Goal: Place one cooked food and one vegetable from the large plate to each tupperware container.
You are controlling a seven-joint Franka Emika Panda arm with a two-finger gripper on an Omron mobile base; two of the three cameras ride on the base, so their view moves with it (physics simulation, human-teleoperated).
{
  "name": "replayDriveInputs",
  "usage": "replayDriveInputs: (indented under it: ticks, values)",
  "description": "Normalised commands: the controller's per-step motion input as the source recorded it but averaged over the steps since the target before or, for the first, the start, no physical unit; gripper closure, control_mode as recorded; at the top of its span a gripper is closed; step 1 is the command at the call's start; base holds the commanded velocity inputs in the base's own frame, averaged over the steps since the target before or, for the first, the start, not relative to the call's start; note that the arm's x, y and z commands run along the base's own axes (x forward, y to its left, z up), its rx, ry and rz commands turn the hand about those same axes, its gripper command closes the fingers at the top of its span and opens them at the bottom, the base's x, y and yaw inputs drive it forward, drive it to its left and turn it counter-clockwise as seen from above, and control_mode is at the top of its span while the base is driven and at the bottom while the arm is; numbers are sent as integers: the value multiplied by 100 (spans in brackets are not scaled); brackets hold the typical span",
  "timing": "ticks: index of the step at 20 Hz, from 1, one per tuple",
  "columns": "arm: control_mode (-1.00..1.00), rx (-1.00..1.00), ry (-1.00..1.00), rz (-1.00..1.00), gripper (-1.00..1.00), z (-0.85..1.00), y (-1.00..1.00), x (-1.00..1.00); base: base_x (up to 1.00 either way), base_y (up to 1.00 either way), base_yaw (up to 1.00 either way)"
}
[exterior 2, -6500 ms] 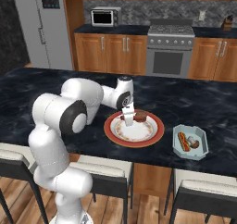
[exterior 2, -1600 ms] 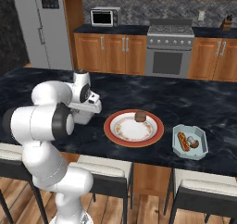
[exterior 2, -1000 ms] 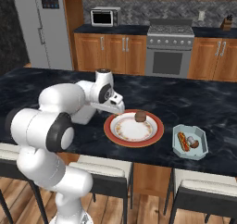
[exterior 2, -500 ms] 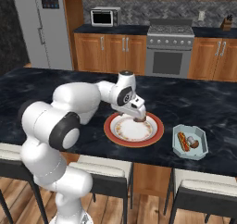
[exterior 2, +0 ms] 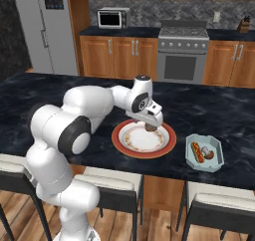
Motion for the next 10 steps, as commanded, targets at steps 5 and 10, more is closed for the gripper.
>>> replayDriveInputs:
  ticks: [5,10]
  values:
    - [-100,0,-1,3,-100,-16,-15,20,0,0,0]
    - [-100,0,-11,10,-100,-4,0,22,0,0,0]
